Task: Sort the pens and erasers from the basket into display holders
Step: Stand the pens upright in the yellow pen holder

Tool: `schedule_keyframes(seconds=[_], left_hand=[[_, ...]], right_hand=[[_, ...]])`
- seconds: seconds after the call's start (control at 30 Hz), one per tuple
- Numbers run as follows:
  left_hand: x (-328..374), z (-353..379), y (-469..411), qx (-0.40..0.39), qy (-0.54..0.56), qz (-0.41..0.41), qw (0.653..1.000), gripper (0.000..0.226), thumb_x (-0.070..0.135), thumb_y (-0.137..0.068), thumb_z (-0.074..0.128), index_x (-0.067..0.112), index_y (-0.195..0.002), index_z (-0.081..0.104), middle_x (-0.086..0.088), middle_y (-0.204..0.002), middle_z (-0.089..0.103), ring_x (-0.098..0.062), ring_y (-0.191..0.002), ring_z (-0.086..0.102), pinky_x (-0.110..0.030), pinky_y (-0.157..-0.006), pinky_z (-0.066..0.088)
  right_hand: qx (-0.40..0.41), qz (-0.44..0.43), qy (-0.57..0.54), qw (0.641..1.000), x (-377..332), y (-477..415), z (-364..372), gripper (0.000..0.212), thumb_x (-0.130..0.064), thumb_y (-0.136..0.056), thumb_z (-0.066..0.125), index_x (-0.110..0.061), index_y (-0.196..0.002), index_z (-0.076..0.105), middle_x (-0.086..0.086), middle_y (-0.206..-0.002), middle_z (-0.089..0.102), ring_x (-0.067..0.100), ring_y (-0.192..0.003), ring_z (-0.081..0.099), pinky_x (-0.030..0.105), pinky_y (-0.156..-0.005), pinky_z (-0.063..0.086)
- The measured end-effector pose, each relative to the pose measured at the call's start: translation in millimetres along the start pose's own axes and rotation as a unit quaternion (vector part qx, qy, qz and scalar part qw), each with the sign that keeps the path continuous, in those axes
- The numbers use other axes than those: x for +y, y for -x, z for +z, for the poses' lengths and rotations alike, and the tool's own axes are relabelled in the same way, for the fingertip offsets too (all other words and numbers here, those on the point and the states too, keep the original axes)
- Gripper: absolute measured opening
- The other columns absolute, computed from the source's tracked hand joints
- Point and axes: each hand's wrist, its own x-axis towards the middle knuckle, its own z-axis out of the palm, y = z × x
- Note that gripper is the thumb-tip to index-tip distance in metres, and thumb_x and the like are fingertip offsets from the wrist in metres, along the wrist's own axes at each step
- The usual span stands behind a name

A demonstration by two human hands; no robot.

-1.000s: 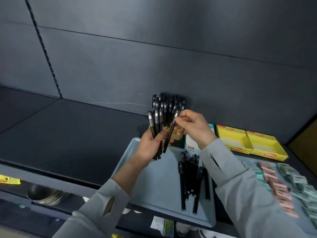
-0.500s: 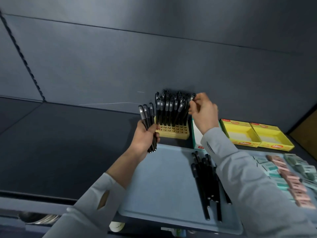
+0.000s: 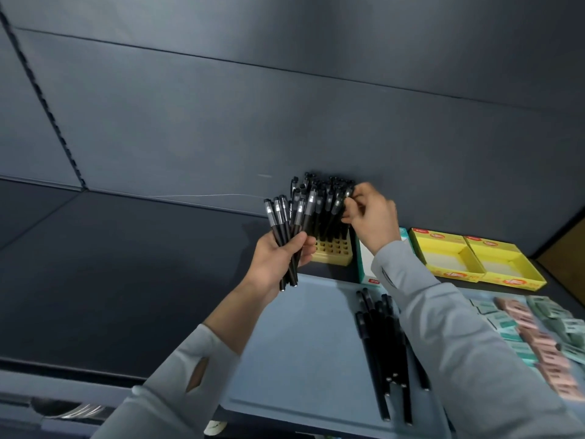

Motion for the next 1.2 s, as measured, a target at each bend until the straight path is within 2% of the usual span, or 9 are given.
schedule_keyframes(seconds=[0.13,0.37,0.47,0.57,0.63,0.7,0.8,0.97,1.2], left_hand=[[-3,5,1,0.012,0.010,-0.001,1.000,0.024,0.010,-0.096,0.056,-0.008,-0.113,0.058,-0.012,-0.088,0.072,-0.019,-0.079,0.071,-0.027,-0.071,0.058],[-5,8,3,0.013,-0.006,0.005,1.000,0.022,0.011,-0.096,0.056,-0.005,-0.112,0.059,-0.012,-0.089,0.072,-0.022,-0.082,0.071,-0.029,-0.074,0.058],[-8,16,5,-0.001,-0.024,0.008,1.000,0.015,0.010,-0.096,0.056,0.001,-0.108,0.060,-0.011,-0.087,0.073,-0.022,-0.081,0.071,-0.031,-0.075,0.059],[-11,23,5,-0.002,-0.040,0.017,0.999,0.012,0.010,-0.097,0.056,0.006,-0.106,0.062,-0.012,-0.092,0.073,-0.022,-0.086,0.072,-0.030,-0.077,0.059],[-12,21,3,0.027,-0.056,0.022,0.998,0.016,0.014,-0.096,0.057,0.005,-0.109,0.061,-0.013,-0.098,0.073,-0.022,-0.091,0.072,-0.031,-0.080,0.058],[-11,17,1,0.060,-0.072,0.013,0.996,0.016,0.020,-0.098,0.055,0.008,-0.109,0.057,-0.007,-0.093,0.072,-0.018,-0.078,0.071,-0.030,-0.074,0.057],[-10,11,1,0.091,-0.107,0.016,0.990,0.016,0.027,-0.099,0.051,0.012,-0.104,0.049,-0.002,-0.076,0.056,-0.010,-0.050,0.044,-0.026,-0.052,0.043],[-11,15,3,0.091,-0.116,0.019,0.989,0.014,0.023,-0.101,0.046,0.013,-0.096,0.037,-0.002,-0.082,0.048,-0.010,-0.053,0.038,-0.023,-0.051,0.039],[-12,10,1,0.081,-0.085,0.023,0.993,0.009,0.013,-0.095,0.059,0.009,-0.101,0.054,-0.005,-0.080,0.057,-0.012,-0.065,0.054,-0.022,-0.060,0.049]], right_hand=[[-0.021,-0.025,0.060,0.998,6,5,5,0.014,-0.021,-0.092,0.056,-0.026,-0.085,0.046,0.005,-0.080,0.071,0.033,-0.074,0.069,0.045,-0.074,0.055],[0.032,0.032,-0.035,0.998,-5,14,-5,0.030,-0.051,-0.088,0.060,-0.023,-0.081,0.062,-0.006,-0.070,0.067,0.020,-0.064,0.066,0.041,-0.068,0.057],[-0.090,0.036,-0.147,0.984,-20,21,-7,0.025,-0.041,-0.088,0.066,-0.017,-0.082,0.068,0.000,-0.072,0.068,0.014,-0.058,0.063,0.026,-0.053,0.052],[-0.129,0.032,-0.189,0.973,-18,20,-6,0.019,-0.023,-0.089,0.068,-0.007,-0.079,0.064,0.002,-0.068,0.066,0.017,-0.056,0.061,0.034,-0.059,0.054],[-0.099,0.061,-0.217,0.969,-14,16,-11,0.013,-0.017,-0.092,0.063,-0.008,-0.082,0.063,0.002,-0.069,0.067,0.020,-0.063,0.065,0.040,-0.064,0.057],[-0.021,0.062,-0.180,0.981,-5,12,-19,0.011,-0.018,-0.094,0.060,-0.016,-0.084,0.061,-0.001,-0.070,0.067,0.019,-0.065,0.068,0.040,-0.067,0.058],[0.037,0.033,-0.063,0.997,10,9,-25,0.014,-0.026,-0.095,0.057,-0.014,-0.087,0.059,0.000,-0.073,0.070,0.020,-0.067,0.070,0.044,-0.076,0.058],[0.033,0.005,-0.009,0.999,16,10,-12,0.019,-0.029,-0.097,0.055,-0.012,-0.087,0.056,0.001,-0.075,0.071,0.020,-0.073,0.070,0.037,-0.082,0.054],[-0.005,0.006,-0.008,1.000,21,14,2,0.012,-0.027,-0.097,0.056,-0.020,-0.087,0.055,0.003,-0.081,0.071,0.018,-0.074,0.070,0.029,-0.075,0.053]])
